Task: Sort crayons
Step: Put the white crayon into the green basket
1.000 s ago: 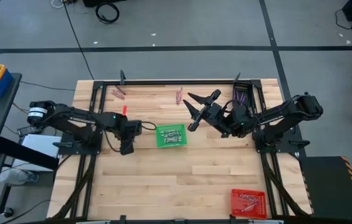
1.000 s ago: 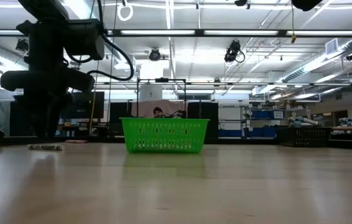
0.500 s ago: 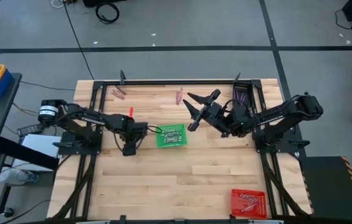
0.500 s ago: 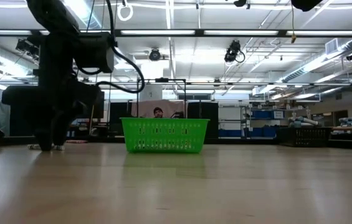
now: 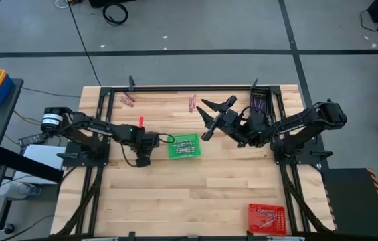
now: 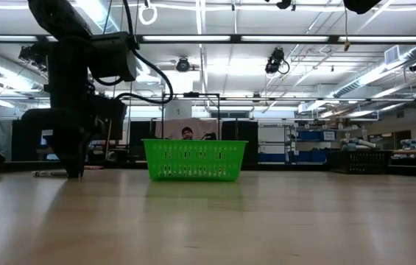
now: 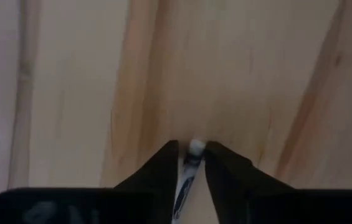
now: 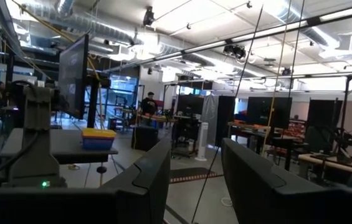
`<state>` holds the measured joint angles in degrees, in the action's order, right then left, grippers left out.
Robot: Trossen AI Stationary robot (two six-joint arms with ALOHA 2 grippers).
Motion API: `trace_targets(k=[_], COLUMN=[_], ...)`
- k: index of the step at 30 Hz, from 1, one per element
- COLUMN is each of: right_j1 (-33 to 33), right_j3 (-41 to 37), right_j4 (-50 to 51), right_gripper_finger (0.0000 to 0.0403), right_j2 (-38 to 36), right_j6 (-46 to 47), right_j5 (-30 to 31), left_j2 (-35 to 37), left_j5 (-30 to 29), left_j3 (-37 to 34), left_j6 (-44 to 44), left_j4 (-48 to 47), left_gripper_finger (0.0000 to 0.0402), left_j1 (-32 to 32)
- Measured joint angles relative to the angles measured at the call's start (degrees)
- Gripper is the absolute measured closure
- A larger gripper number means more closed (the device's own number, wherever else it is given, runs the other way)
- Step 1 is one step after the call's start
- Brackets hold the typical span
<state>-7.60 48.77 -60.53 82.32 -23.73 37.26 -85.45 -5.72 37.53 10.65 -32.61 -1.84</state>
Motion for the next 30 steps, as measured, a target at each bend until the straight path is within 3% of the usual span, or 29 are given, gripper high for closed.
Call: trace_targets(k=[6,16,21,25,28,30], right_j1=[0.0,0.0,0.0,-0.02,-0.02,0.0], right_j3=[-0.02,-0.02,0.0,0.0,0.0,0.0], right_j4=[-0.13,-0.21,-0.5,-1.16,-0.75,-0.64], right_gripper_finger=[0.0256,0.0256,0.0256,0.0256,0.0256,0.0256], right_j2=[0.0,0.0,0.0,0.0,0.0,0.0], right_j6=[2.59,3.24,3.67,4.31,4.19,3.85], right_j5=[0.08,-0.19,-2.26,-4.73,-5.53,-5.53], left_j2=[-0.47,6.87,9.2,7.22,4.94,4.94], left_j5=[-1.83,-0.07,5.05,5.24,5.35,7.15], left_j3=[-0.29,2.8,5.04,5.2,5.11,5.01], left_j6=[3.49,4.26,-3.62,-4.24,-4.22,-5.1], left_j4=[8.08,10.2,27.23,39.62,39.23,33.03], left_gripper_finger=[0.035,0.0394,0.0394,0.0393,0.0393,0.0393], left_j1=[2.72,3.67,4.14,2.36,0.69,0.17])
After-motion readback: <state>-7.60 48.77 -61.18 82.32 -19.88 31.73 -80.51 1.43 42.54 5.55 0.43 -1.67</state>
